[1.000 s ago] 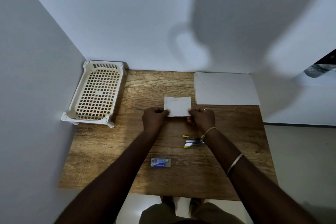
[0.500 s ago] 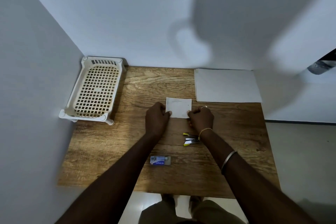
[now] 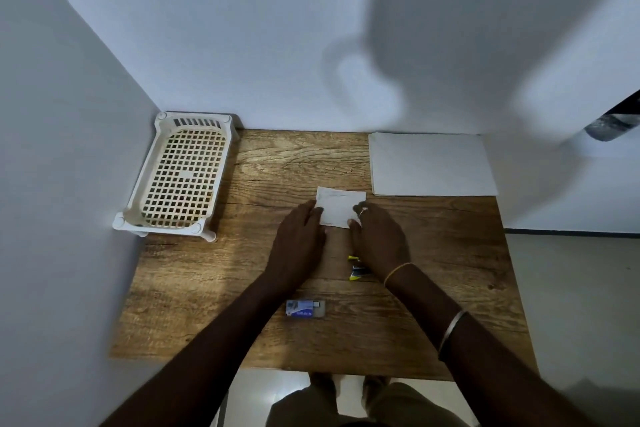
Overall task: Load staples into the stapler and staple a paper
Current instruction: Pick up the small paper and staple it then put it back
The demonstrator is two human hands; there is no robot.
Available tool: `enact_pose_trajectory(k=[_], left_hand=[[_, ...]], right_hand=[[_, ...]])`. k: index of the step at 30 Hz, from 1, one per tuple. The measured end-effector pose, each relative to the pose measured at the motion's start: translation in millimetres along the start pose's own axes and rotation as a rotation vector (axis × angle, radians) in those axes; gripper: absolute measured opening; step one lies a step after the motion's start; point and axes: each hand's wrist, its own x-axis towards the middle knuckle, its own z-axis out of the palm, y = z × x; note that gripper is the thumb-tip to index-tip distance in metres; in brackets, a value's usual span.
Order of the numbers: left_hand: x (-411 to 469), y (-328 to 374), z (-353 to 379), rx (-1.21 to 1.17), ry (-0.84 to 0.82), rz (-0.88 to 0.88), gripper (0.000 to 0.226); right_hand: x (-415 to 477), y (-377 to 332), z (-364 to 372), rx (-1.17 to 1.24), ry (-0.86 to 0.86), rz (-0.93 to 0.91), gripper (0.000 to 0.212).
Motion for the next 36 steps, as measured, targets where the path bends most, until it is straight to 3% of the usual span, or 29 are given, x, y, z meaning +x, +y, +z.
enact_pose_trajectory(k=[4,9,36], left_hand=[[-3.4,-1.3,3.5,0.136,-0.249,0.207,0.061],[-5.6,-0.8,11.7,0.191,-0.387,0.186,0.065],[90.2,-21.2,20.5,0.118,-0.382,0.092,0.066]], right_hand=[[-11.7,-4.3,18.8,-0.216,-0.187,-0.114,0.051],[-11.6,4.0,30.3,-0.261,-0.288,-0.1,0.056],[89.0,14.5,16.2,-0.417,-0.289,-0.227,0.062]])
